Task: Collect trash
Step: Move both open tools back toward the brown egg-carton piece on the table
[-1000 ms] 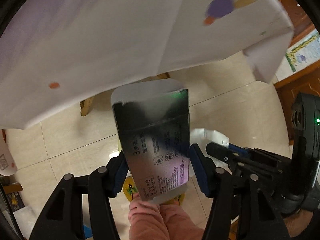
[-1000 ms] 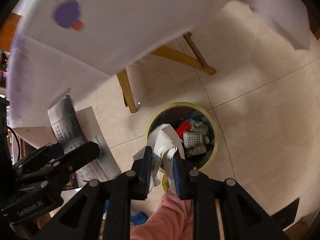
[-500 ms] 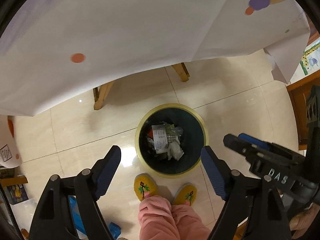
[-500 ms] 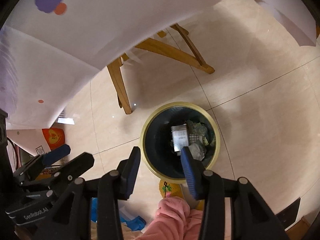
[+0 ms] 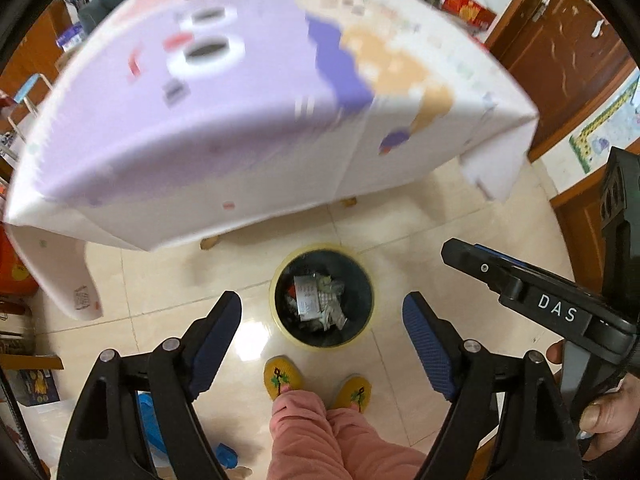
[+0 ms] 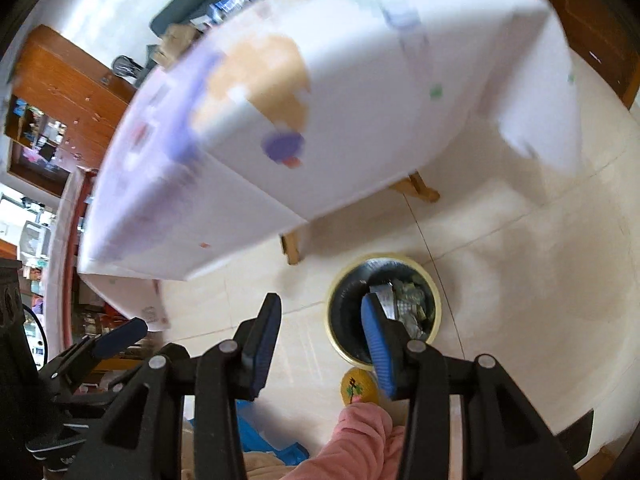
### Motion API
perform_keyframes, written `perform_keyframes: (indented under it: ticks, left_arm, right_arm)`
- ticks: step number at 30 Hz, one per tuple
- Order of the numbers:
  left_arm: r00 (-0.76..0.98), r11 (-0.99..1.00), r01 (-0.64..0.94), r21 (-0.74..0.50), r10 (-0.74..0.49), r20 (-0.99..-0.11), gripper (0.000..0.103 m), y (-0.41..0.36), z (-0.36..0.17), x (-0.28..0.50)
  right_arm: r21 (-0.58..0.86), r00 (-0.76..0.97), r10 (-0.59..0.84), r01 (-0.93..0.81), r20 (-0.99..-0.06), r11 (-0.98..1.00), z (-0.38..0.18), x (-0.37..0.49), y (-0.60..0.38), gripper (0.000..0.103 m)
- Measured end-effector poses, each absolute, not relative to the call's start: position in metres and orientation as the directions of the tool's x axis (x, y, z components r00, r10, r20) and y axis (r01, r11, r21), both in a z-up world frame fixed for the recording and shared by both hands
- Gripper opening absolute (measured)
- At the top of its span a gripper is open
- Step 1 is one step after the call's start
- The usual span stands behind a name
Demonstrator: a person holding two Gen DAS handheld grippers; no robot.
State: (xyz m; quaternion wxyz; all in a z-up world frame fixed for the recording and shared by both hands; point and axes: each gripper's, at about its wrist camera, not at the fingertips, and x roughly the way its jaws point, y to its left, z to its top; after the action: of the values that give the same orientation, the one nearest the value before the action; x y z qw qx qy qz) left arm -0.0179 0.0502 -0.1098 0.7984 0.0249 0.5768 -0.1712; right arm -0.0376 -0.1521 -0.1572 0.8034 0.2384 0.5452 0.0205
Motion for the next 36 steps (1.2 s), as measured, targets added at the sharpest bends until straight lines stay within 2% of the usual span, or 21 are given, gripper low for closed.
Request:
perform_keyframes:
  ticks: [8, 16, 18, 19, 21, 30, 36]
  left_arm:
    - [0.424, 0.953, 0.273, -0.13, -0.24, -0.873, 0.082, 0.057, -0.005, -0.027]
    - [0.532, 0.971, 0.209, -0.114, -0.211, -0.82, 0.083, 0.061, 0.058, -0.022]
    - [0.551, 0.973, 0.204, -0.106, -0.204, -0.809, 0.088, 0.061, 0.073, -0.019]
    - [0.563, 0.975, 0.202, -0.097, -0.197, -0.803, 0.097, 0.06, 0.08, -0.019]
    - [0.59, 0.976, 0.201, -0.08, -0.186, -0.786, 0.1, 0.059, 0.094, -0.014]
    - [0.649, 0.983, 0.179, -0.046, -0.154, -0.745, 0.1, 0.064, 0.126, 0.029]
    - [0.658, 0.986, 0.161, -0.042, -0.139, -0.74, 0.1, 0.084, 0.125, 0.094]
  right_arm:
    - [0.414, 0.49, 0.295, 0.153, -0.82, 0.897, -0.069, -0.046, -0.156, 0.042]
    - [0.418, 0.559, 0.315, 0.063, -0.767, 0.906, -0.014, -0.042, -0.158, 0.042]
    - [0.415, 0.573, 0.316, 0.046, -0.756, 0.909, -0.005, -0.038, -0.158, 0.042]
    - [0.414, 0.581, 0.318, 0.036, -0.749, 0.91, -0.001, -0.036, -0.158, 0.042]
    - [0.409, 0.599, 0.323, 0.008, -0.733, 0.913, 0.012, -0.032, -0.158, 0.042]
    - [0.374, 0.666, 0.322, -0.069, -0.673, 0.925, 0.053, 0.007, -0.156, 0.042]
    - [0.347, 0.687, 0.297, -0.069, -0.663, 0.935, 0.059, 0.049, -0.148, 0.042]
